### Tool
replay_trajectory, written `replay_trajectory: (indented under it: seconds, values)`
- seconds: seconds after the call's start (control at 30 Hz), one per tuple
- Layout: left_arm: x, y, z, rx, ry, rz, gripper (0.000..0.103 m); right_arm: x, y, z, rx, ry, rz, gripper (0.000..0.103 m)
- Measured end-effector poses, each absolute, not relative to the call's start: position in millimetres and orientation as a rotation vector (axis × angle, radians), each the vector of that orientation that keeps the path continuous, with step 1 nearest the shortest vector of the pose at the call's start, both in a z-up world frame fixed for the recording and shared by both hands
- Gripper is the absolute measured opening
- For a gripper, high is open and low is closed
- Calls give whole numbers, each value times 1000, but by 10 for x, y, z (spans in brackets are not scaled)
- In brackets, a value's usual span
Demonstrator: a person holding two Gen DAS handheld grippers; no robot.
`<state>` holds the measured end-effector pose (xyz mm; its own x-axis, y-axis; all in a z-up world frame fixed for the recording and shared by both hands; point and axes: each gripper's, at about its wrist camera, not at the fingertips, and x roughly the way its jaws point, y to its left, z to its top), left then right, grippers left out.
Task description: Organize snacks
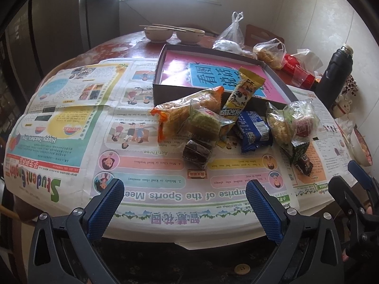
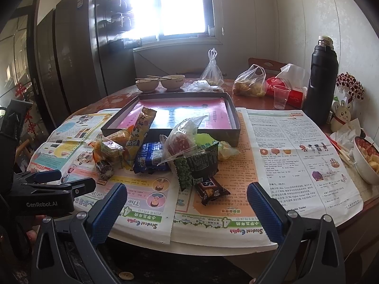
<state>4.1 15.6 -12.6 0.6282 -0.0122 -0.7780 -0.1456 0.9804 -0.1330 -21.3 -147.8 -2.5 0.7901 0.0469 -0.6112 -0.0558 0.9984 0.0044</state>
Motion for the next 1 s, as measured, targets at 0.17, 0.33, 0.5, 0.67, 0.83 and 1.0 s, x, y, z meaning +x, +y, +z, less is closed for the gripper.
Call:
replay_trajectory:
  seconds: [0.17, 0.33, 0.5, 0.67, 0.83, 1.0]
  values:
    - [97, 201, -150, -190, 893, 77, 102, -166, -1487, -17, -4, 659, 63, 102]
    - [177, 179, -182, -172, 905, 58, 97, -71, -1498, 3, 9, 662, 68, 102]
    - [230, 147, -195, -161, 904, 43, 95, 79, -1488, 55, 1, 661, 63, 102]
    - [281, 141, -191, -156, 898, 31, 95, 280, -1449, 113, -9, 652, 68, 102]
    - [332, 146, -206, -135, 889, 41, 95, 507, -1424, 58, -11, 694, 63, 88]
    - [382, 166, -238, -138, 898, 39, 95, 617, -1354, -1, -51, 711, 66, 72]
